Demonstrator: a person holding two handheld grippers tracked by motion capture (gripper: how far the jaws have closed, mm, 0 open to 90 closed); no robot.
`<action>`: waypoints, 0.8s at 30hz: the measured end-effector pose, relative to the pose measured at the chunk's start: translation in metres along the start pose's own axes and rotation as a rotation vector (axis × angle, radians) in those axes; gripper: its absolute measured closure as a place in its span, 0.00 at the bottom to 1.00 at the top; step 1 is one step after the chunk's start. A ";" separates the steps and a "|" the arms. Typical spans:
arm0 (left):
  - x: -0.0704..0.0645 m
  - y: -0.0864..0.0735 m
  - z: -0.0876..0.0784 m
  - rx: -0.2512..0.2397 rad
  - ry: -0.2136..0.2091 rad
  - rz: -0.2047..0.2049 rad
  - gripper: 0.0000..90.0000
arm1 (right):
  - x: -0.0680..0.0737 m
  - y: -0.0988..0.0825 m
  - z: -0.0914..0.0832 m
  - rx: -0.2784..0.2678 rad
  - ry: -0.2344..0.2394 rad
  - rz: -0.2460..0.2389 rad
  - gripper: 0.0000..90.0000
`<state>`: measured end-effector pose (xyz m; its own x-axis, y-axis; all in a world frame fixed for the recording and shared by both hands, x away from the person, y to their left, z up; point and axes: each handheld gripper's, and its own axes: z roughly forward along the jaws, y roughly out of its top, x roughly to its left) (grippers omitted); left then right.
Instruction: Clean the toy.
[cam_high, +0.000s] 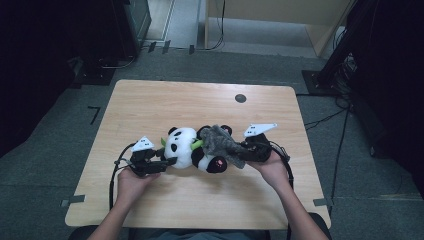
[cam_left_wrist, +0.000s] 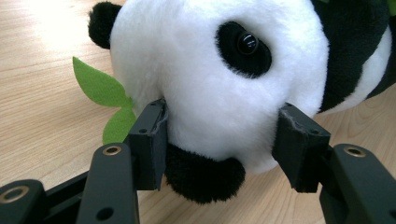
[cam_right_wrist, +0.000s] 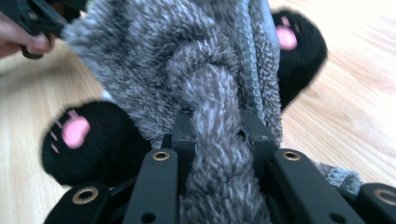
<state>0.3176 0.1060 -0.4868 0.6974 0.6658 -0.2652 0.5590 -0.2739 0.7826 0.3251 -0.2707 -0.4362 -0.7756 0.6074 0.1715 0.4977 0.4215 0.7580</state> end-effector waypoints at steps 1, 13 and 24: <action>0.000 0.000 0.000 0.000 -0.001 -0.001 0.47 | -0.002 -0.003 0.000 0.004 -0.002 0.004 0.80; 0.001 0.003 0.000 0.016 -0.007 0.003 0.46 | -0.015 -0.020 0.004 0.060 -0.019 0.054 0.80; 0.001 0.003 -0.001 0.024 -0.010 0.007 0.46 | -0.023 -0.028 0.005 0.115 -0.034 0.092 0.80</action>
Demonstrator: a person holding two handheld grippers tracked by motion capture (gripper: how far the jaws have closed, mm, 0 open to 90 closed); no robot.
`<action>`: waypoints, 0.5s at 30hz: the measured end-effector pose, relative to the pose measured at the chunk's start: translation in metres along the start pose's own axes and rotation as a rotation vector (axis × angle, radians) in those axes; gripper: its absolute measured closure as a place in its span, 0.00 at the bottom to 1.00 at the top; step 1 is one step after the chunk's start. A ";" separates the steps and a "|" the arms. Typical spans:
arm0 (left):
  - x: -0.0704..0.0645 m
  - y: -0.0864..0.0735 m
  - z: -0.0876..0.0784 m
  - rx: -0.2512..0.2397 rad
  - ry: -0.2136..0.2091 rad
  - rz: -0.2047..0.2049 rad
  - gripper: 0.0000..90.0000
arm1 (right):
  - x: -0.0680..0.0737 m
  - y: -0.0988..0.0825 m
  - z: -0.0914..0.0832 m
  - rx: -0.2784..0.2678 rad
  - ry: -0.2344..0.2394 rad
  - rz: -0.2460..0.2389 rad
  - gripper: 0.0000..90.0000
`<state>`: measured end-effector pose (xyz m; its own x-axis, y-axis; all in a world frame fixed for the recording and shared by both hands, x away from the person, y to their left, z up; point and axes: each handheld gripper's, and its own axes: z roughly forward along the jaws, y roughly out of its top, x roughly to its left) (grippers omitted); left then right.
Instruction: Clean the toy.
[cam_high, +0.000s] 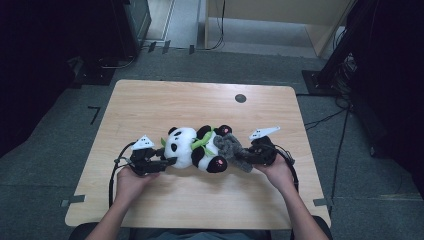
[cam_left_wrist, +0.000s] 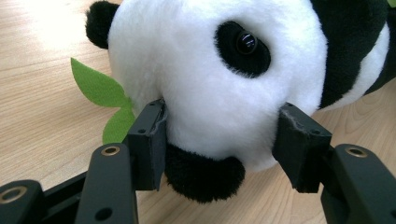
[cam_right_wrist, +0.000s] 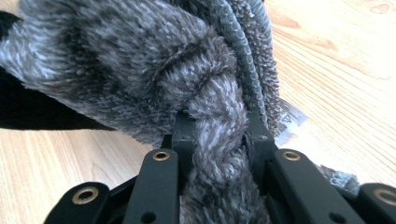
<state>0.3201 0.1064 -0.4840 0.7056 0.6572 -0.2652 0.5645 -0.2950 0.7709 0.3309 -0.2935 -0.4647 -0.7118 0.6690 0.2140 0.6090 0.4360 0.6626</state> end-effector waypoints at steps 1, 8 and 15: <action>0.000 0.000 0.000 0.000 0.000 0.000 0.46 | -0.001 0.000 -0.001 0.000 -0.004 0.001 0.80; 0.000 0.000 0.000 0.000 -0.001 0.000 0.46 | -0.012 -0.002 -0.012 -0.016 -0.039 0.052 0.81; 0.000 0.000 0.000 0.001 -0.002 -0.001 0.46 | -0.028 -0.006 -0.027 -0.057 -0.079 0.138 0.82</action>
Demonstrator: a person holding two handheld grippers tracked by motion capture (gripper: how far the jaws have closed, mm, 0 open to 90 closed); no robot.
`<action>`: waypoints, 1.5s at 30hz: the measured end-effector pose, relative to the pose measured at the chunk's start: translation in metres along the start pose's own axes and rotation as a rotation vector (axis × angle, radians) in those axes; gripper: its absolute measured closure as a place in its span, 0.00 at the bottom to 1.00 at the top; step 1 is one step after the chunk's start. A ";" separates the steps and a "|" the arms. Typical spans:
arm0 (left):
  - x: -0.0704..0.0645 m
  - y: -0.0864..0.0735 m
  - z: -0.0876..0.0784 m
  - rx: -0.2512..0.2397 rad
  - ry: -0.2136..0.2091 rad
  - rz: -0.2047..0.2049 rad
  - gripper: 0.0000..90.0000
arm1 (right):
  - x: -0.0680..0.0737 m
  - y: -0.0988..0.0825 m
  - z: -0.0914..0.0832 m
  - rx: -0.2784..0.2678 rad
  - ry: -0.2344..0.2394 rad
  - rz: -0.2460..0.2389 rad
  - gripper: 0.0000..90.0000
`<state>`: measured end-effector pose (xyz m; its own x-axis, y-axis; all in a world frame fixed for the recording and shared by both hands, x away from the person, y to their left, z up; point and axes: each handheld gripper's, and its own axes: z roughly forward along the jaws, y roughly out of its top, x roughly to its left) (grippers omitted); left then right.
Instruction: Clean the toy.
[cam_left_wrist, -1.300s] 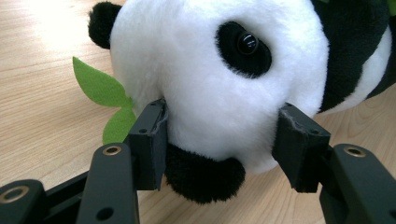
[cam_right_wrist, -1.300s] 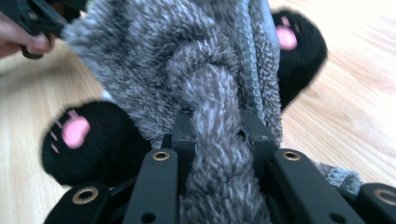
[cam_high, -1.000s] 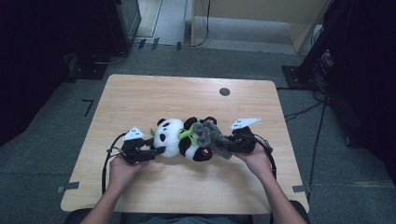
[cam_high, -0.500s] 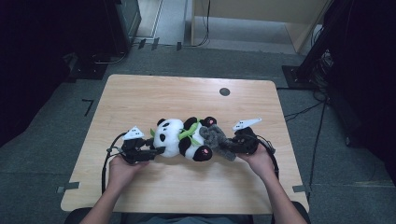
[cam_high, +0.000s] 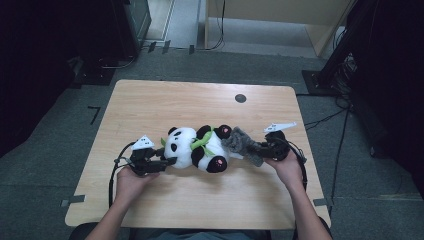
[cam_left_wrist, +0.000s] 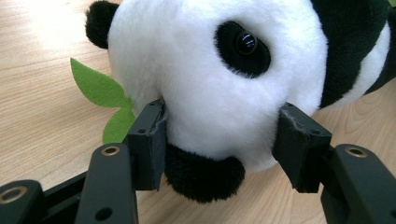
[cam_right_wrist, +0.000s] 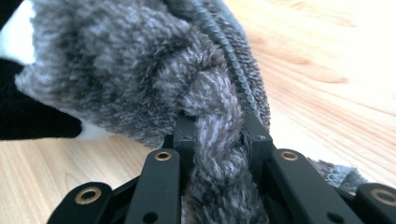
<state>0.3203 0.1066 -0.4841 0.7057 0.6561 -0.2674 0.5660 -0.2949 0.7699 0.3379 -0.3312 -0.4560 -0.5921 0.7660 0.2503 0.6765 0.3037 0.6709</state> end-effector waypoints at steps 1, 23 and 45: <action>0.000 0.000 0.000 0.001 0.000 0.002 0.46 | -0.002 0.000 -0.002 -0.005 -0.011 -0.001 0.82; 0.000 -0.001 0.001 -0.009 -0.003 -0.001 0.46 | 0.031 0.031 -0.050 -0.213 -0.022 -0.064 0.82; 0.000 -0.003 0.001 -0.019 -0.001 0.000 0.45 | 0.075 0.037 0.008 -0.067 0.108 -0.194 0.79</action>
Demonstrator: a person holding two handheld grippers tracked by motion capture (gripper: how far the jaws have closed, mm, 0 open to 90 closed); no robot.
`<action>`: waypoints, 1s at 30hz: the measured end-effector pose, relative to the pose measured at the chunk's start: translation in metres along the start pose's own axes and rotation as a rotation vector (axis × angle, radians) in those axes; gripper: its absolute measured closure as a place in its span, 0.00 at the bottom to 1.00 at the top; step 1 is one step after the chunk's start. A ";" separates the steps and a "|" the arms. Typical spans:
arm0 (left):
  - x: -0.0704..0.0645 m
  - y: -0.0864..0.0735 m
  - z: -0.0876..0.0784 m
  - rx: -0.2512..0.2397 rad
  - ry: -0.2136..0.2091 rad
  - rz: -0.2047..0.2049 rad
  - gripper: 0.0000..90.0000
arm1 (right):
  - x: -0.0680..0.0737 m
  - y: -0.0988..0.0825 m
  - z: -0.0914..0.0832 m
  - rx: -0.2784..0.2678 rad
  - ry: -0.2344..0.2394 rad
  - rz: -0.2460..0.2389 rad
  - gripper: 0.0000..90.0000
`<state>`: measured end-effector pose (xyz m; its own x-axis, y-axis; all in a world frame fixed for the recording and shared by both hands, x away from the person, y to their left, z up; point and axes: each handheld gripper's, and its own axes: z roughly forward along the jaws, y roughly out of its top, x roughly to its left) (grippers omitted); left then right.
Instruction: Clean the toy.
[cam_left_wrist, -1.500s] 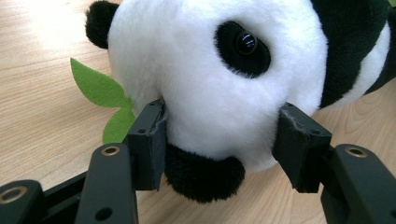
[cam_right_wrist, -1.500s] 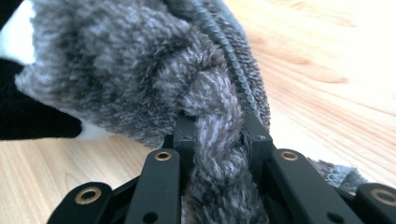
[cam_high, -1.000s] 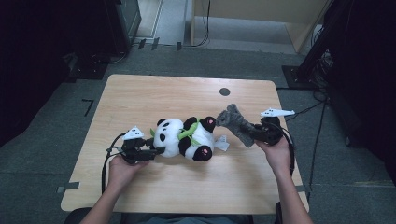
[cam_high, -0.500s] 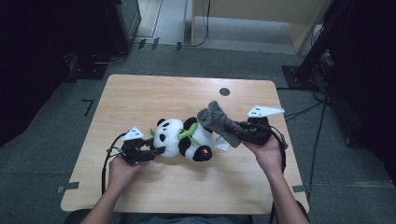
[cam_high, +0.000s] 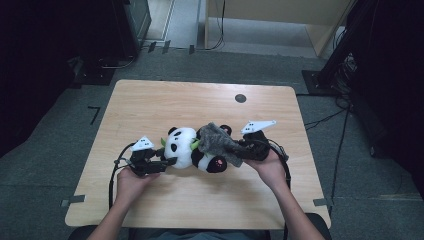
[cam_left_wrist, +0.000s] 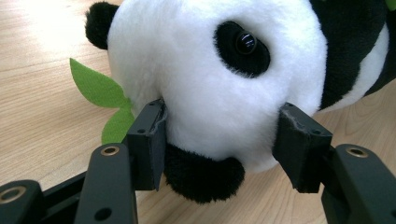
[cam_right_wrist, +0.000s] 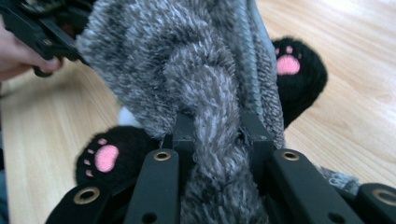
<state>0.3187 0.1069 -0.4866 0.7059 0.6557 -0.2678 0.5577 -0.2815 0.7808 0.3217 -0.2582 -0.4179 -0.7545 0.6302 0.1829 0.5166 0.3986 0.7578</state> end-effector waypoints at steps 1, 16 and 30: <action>0.000 0.000 0.000 0.000 0.000 0.000 0.45 | -0.001 -0.001 0.001 0.002 0.001 0.003 0.77; -0.001 0.000 0.000 0.003 0.001 0.005 0.45 | -0.013 -0.013 0.006 0.064 0.015 0.024 0.80; 0.001 0.002 0.000 0.009 -0.010 0.001 0.45 | -0.034 -0.030 0.006 0.116 0.004 0.091 0.81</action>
<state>0.3208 0.1075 -0.4850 0.7109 0.6483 -0.2726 0.5608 -0.2886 0.7760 0.3341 -0.2874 -0.4512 -0.7041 0.6644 0.2505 0.6259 0.4142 0.6608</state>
